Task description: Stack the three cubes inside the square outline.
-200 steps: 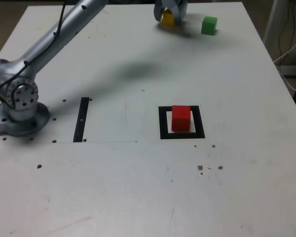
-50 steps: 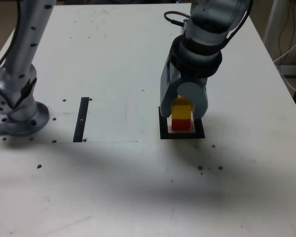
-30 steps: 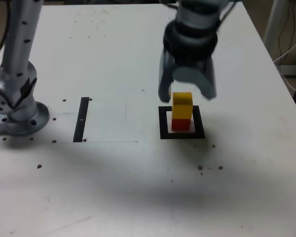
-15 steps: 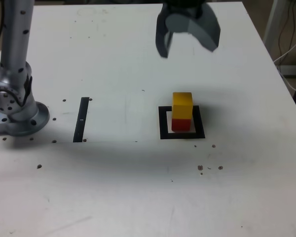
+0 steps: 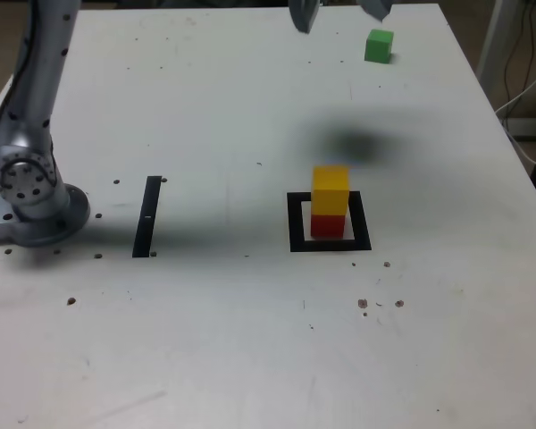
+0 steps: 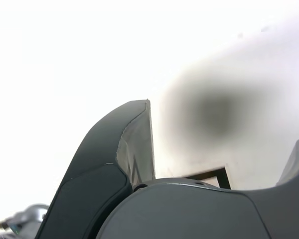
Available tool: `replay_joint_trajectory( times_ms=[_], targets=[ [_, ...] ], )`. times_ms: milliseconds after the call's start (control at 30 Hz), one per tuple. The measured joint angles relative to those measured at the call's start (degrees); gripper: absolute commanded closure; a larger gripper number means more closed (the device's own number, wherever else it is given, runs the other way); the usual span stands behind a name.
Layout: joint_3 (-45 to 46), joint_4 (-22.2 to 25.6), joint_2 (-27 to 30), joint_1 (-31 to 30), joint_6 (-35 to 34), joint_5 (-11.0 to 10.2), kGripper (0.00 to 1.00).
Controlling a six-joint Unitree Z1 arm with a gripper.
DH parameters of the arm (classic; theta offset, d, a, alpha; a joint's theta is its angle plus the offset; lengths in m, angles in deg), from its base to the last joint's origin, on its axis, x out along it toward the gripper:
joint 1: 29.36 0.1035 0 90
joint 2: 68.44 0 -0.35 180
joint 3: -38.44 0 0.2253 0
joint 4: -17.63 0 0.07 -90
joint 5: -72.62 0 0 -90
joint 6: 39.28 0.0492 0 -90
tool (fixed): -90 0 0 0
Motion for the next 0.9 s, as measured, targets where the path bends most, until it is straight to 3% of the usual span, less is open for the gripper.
replay_joint_trajectory(
  times_ms=[367, 600, 900],
  targets=[
    [-11.73, 1.22, -10.20, 5.26, 7.48, -0.94, 0.02],
    [-17.87, 0.87, -15.47, 8.84, 9.78, -2.72, 0.03],
    [-23.09, 0.66, -18.57, 10.16, 12.36, -2.49, 0.03]
  ],
)
